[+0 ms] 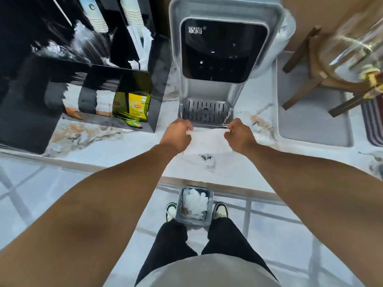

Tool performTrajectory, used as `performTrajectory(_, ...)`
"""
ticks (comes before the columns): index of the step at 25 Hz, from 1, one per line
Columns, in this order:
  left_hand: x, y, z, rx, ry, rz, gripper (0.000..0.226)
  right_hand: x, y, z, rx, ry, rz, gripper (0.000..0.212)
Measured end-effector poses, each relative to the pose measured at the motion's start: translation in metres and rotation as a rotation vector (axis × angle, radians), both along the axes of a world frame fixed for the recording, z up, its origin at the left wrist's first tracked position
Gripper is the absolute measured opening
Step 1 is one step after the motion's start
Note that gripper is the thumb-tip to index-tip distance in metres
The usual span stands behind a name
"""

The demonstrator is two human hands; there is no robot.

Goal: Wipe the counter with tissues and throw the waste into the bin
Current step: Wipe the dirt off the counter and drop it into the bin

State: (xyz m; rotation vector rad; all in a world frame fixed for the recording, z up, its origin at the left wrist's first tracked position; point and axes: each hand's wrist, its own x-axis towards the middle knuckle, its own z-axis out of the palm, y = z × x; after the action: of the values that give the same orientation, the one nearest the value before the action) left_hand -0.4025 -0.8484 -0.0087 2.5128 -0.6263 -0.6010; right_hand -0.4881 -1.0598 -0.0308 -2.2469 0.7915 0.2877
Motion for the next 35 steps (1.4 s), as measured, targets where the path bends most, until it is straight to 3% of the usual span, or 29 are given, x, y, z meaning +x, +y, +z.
performTrajectory(7, 0.005, 0.019, -0.01, 0.049, -0.111, -0.146, 0.039, -0.014, 0.019, -0.003, -0.177, -0.12, -0.145, 0.016)
performTrajectory(11, 0.003, 0.041, -0.017, 0.109, -0.196, -0.271, 0.044, -0.009, 0.039, -0.004, -0.157, -0.118, -0.061, 0.012)
performTrajectory(20, -0.002, 0.078, -0.058, 0.139, -0.325, -0.313, 0.059, 0.002, 0.078, -0.018, -0.158, -0.067, 0.047, 0.04)
performTrajectory(27, 0.001, 0.076, -0.076, 0.107, -0.362, -0.323, 0.061, 0.007, 0.083, -0.027, -0.167, -0.175, -0.066, 0.012)
performTrajectory(35, -0.002, 0.076, -0.076, 0.09, -0.433, -0.399, 0.061, 0.002, 0.075, -0.018, -0.198, -0.336, -0.081, 0.03)
